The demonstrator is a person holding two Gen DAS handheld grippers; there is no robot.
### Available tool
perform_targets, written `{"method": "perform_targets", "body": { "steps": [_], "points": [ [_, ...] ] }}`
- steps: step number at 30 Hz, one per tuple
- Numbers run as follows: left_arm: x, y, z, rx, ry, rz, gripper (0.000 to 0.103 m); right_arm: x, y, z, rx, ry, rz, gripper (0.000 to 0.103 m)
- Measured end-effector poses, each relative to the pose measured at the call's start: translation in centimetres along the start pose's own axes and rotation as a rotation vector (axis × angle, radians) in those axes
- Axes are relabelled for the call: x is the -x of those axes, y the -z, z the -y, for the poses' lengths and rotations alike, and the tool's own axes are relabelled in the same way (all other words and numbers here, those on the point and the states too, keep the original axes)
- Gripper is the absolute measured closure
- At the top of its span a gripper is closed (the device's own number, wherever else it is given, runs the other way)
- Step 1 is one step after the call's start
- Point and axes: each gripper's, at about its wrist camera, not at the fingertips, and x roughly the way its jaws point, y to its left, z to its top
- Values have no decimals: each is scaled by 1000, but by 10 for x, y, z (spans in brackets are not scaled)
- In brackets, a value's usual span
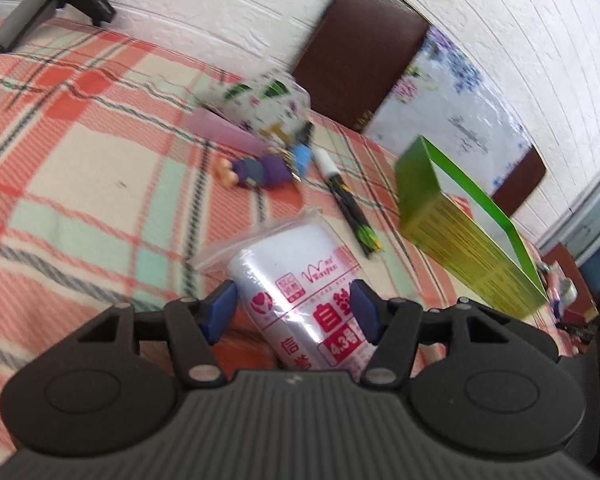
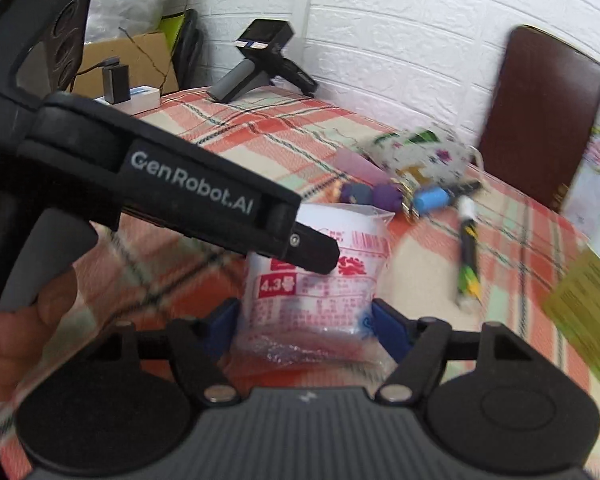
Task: Organize objects
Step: 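Carry the bag with both grippers into the green box and release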
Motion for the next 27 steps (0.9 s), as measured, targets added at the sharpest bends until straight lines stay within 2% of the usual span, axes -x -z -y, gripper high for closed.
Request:
{"method": "perform_targets", "body": {
  "steps": [8, 12, 16, 21, 27],
  "points": [
    [-30, 16, 66, -139, 137, -106, 39, 53, 50, 27, -83, 173, 22, 34],
    [-51, 6, 94, -155, 222, -121, 41, 66, 59, 37, -27, 325, 65, 45],
    [-59, -13, 127, -237, 275, -67, 43, 72, 54, 53, 45, 481, 134, 47],
    [-63, -35, 165, -303, 317, 6, 42, 78, 35, 75, 92, 615, 225, 49],
    [-85, -56, 204, -397, 336, 48, 44, 66, 17, 123, 111, 743, 252, 49]
  ]
}}
